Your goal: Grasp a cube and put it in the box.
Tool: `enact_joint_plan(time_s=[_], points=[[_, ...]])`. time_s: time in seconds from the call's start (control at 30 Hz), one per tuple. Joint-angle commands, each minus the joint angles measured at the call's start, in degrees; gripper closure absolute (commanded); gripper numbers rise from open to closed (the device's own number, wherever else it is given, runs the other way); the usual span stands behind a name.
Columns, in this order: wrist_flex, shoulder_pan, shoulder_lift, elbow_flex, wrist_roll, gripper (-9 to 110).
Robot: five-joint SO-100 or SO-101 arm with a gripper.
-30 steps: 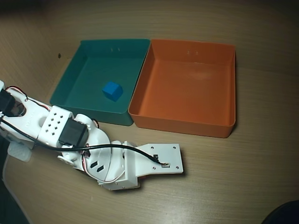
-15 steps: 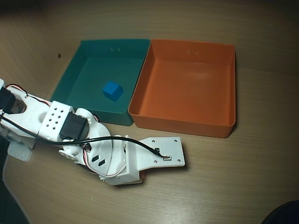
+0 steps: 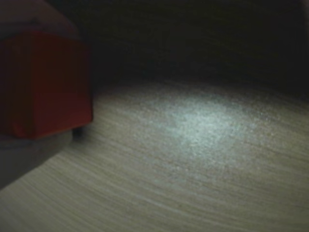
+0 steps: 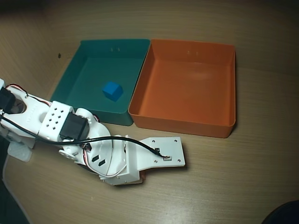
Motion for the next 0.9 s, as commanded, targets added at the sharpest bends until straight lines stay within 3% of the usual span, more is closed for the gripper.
enact_joint_plan(time_s=[0.0, 0.87], points=[[-0.4, 0.4, 3.3, -3.0, 0.2, 107], [-0.5, -3.3, 26.8, -2.9, 0.2, 107]])
